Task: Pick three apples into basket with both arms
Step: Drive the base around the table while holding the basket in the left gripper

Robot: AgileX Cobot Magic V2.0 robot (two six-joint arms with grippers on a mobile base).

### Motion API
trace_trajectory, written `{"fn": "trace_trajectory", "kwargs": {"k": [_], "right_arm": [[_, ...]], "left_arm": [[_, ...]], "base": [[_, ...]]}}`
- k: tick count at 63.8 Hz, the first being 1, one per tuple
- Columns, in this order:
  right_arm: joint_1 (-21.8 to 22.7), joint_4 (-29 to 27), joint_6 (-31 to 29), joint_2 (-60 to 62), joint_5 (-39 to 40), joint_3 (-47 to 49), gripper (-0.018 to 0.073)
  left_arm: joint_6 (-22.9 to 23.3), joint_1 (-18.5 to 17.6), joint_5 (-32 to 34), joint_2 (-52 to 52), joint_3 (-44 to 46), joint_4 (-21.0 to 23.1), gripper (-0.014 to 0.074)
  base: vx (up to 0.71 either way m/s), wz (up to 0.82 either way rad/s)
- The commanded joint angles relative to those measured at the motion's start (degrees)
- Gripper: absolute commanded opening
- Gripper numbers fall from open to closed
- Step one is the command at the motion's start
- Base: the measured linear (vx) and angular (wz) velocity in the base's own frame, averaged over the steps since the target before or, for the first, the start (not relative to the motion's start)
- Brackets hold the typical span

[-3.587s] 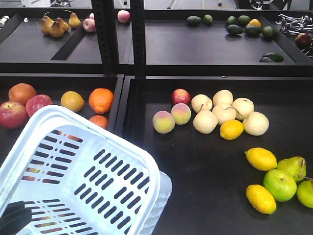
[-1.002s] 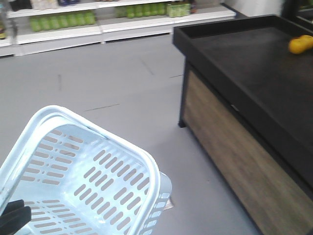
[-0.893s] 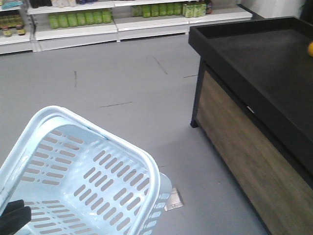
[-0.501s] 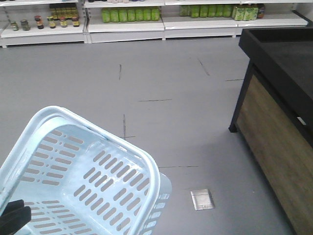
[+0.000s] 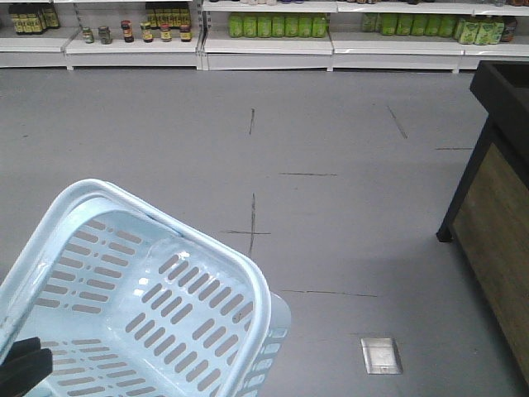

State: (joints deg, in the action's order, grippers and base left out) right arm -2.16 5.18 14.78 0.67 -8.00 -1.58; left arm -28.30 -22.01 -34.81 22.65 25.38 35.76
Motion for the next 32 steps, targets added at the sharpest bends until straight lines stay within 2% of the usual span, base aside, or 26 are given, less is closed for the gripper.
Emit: {"fn": "trace_trajectory", "kwargs": {"k": [1, 32], "right_arm": [[0.34, 0.62, -0.23, 0.74, 4.49, -0.72, -0.0008], [0.34, 0.62, -0.23, 0.74, 4.49, -0.72, -0.0008]], "left_arm": [[0.23, -0.1, 5.31, 0.33, 1.86, 2.43, -0.0006], [0.23, -0.1, 5.31, 0.33, 1.86, 2.43, -0.0006]], "base": [[0.09, 0.21], [0.14, 0.18]]}}
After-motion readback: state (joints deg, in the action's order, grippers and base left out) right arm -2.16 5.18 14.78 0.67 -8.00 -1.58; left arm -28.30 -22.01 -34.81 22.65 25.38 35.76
